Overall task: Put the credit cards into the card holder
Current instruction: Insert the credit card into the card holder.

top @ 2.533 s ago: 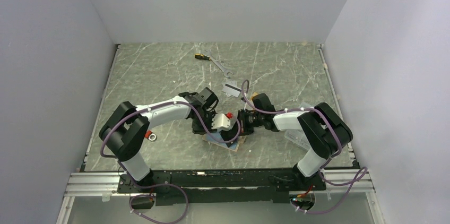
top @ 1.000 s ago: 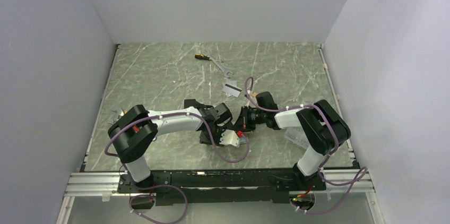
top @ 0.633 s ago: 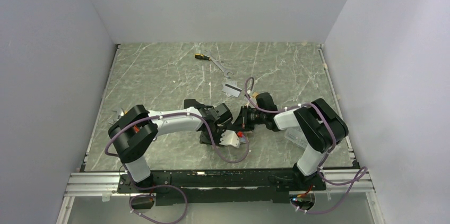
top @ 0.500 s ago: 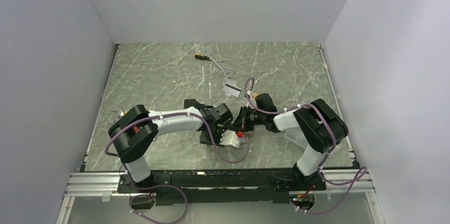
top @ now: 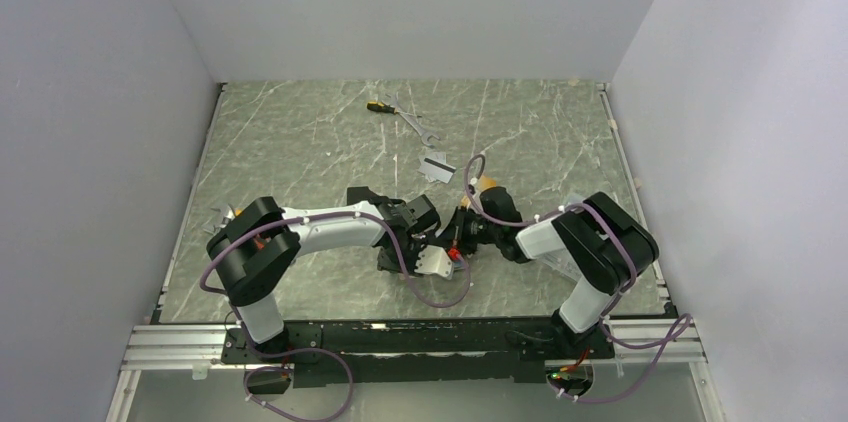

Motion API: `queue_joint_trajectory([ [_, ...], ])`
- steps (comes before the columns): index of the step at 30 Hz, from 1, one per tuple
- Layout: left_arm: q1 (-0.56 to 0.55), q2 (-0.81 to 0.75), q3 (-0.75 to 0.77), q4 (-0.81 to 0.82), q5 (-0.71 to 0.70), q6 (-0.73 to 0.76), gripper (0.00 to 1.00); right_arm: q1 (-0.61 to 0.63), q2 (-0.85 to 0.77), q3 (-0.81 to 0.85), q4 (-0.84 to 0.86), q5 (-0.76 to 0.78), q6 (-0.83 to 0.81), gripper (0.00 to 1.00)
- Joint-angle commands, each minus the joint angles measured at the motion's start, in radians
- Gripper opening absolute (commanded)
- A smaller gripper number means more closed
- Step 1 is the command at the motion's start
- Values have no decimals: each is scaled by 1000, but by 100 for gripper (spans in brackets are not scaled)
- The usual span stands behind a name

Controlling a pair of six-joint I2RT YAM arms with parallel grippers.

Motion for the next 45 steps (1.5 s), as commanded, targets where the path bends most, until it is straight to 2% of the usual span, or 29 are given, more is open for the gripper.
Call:
queue_joint_trajectory([
  [1,-23,48,-14,11,67,-8,32,59,18,-32,-22,125,39,0],
  [6,-25,48,-15,21,54,-17,30,71,20,-78,24,127,92,0],
  [14,-25,35,-31,31,36,-27,26,83,-12,-85,-74,162,88,0],
  [15,-25,32,-32,32,35,-28,26,90,-19,-77,-102,168,82,4],
  [21,-24,5,-34,33,38,-33,24,132,-102,15,-400,285,-7,43],
  [26,-23,-15,-59,50,33,-33,23,152,-184,50,-528,371,-42,58],
  [39,-25,-96,-17,37,31,-38,22,222,-145,162,-696,456,-90,67],
  [43,-56,-126,33,42,43,-47,22,212,-144,148,-642,411,-89,68],
  [45,-81,-122,52,51,38,-43,22,195,-127,147,-610,368,-94,64],
])
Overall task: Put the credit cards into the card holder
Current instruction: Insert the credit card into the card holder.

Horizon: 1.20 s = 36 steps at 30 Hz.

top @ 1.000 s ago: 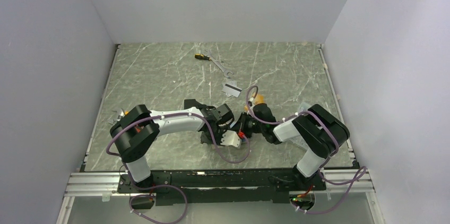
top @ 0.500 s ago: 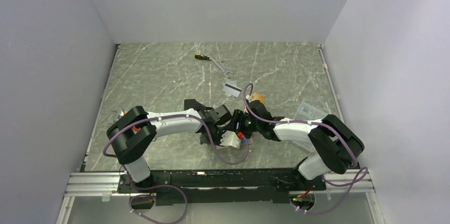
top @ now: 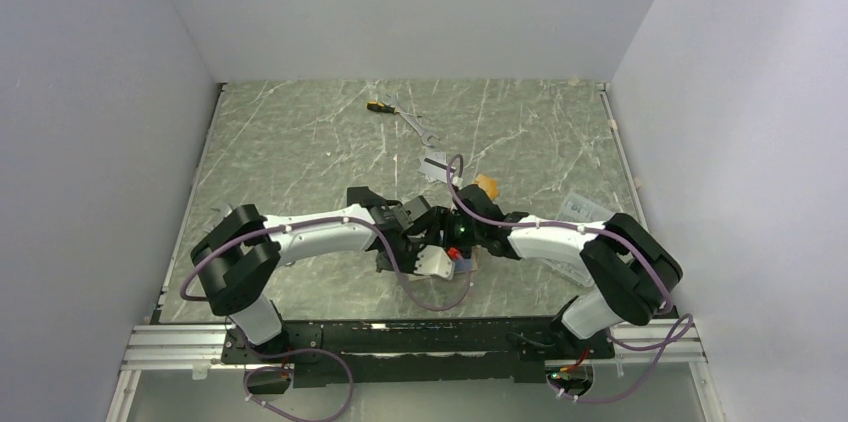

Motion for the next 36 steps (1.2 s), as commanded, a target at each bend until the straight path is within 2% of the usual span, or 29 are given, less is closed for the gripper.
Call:
queue_joint_trajectory([
  [1,-76,-36,84,74,52,2,22,-24,57,-28,-71,0,-29,64],
  [8,-126,-31,64,171,7,18,23,-108,87,-68,38,-163,-19,73],
  [17,-128,95,51,177,-63,48,22,-132,73,-64,22,-201,-20,73],
  [20,-128,126,39,172,-83,42,21,-144,59,-65,7,-204,-21,70],
  [23,-128,139,28,168,-87,40,20,-150,56,-55,-20,-202,-34,68],
  [29,-130,124,6,147,-64,24,19,-186,-17,15,-230,-122,-128,68],
  [36,-134,114,-4,144,-57,13,18,-202,-33,25,-261,-129,-152,64],
])
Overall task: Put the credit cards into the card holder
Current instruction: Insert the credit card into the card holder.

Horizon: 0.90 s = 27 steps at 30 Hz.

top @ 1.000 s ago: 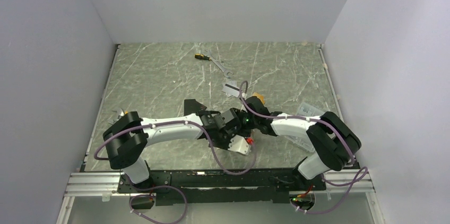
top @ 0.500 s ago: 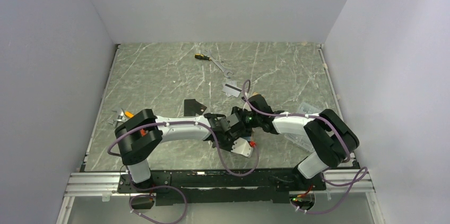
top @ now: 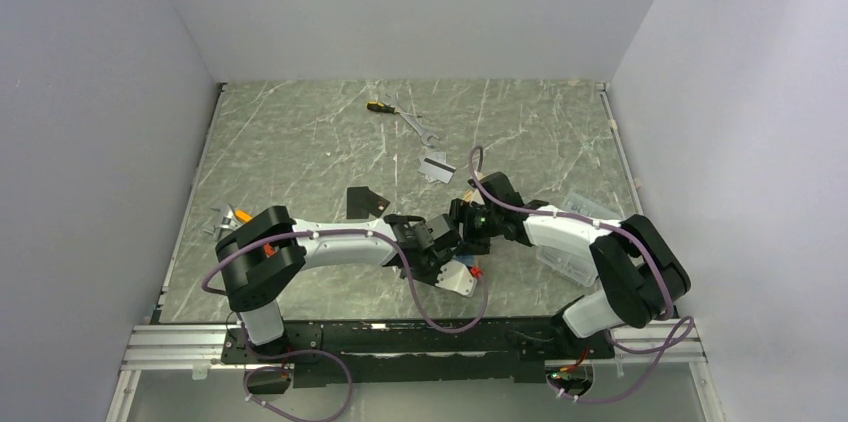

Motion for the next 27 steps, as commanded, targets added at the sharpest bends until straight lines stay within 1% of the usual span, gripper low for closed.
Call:
queue_joint_trajectory([
  [1,-3,15,-43,-47,5,-19,18,-5,-4,6,-95,60,-51,62],
  [3,-2,6,-48,-42,8,-19,18,-5,-5,-2,-81,62,-42,58],
  [5,-3,0,-45,-48,12,-21,18,-5,7,-4,-70,71,-38,50],
  [7,-2,-12,-34,-61,12,-20,19,-5,22,-3,-61,83,-34,45],
  [14,20,-83,21,-122,35,-22,20,-2,28,-8,-22,83,-8,42],
  [18,37,-108,22,-135,53,-24,20,6,19,-12,-8,85,8,37],
  [24,40,-58,3,-105,53,-26,20,36,33,-11,16,90,26,32],
  [27,41,-45,-10,-88,45,-25,20,46,36,-15,32,91,38,30],
])
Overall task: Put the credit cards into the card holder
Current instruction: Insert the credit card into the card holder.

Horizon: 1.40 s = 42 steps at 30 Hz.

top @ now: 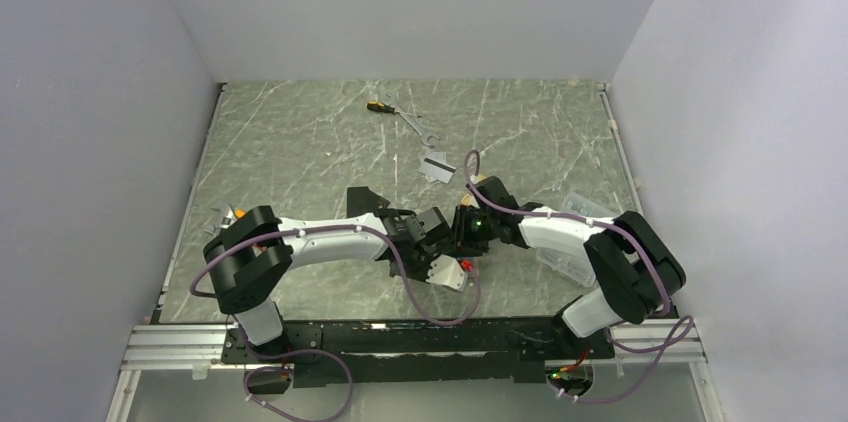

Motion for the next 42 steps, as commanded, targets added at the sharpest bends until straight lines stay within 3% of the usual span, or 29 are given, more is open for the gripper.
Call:
queue_joint_trajectory([
  [1,2,17,-10,23,15,-2,20,21,15,-12,40,25,25,30],
  [15,37,36,-72,71,-17,24,20,107,69,79,13,26,28,30],
  [24,42,37,-92,89,-24,27,18,-13,-18,57,-79,38,-50,32],
  [30,45,41,-85,86,-21,24,18,-24,38,112,-86,59,-63,18],
  [42,45,55,-76,87,-28,35,17,-8,137,150,-27,46,-32,11],
])
